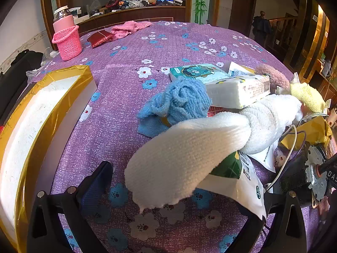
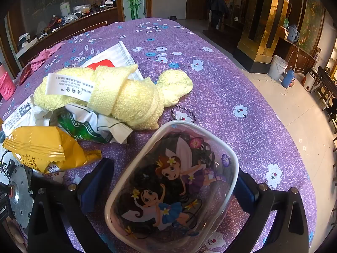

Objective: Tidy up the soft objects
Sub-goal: 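Grasp the blue knitted piece with the left tool while the right tool holds the clear cartoon box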

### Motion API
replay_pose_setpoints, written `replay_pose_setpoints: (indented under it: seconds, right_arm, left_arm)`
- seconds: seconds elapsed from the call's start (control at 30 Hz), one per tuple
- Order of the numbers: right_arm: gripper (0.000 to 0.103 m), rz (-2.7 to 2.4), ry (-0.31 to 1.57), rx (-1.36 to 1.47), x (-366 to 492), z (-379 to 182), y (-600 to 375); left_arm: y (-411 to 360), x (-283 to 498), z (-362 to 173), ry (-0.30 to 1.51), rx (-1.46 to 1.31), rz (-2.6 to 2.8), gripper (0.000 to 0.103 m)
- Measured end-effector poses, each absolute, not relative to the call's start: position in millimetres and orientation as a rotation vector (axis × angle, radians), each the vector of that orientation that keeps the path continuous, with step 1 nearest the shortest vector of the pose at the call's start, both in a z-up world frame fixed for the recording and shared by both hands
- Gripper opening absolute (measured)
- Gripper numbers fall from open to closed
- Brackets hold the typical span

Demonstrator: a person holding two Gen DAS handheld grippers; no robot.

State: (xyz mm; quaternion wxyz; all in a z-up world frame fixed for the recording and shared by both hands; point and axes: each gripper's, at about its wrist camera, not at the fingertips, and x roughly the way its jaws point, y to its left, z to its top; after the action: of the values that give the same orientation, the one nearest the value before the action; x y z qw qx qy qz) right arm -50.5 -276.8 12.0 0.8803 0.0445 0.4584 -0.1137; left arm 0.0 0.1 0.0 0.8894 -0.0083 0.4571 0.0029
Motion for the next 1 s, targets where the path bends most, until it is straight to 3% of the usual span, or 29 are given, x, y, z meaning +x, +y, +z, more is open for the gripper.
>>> replay_pose_setpoints:
  seconds: [1.0]
  right_arm:
    - [0.103, -0.195, 1.027, 0.077, -44, 16, -283]
  left_arm:
    - [5, -14, 3, 1.004, 0.029, -0.086, 0.103]
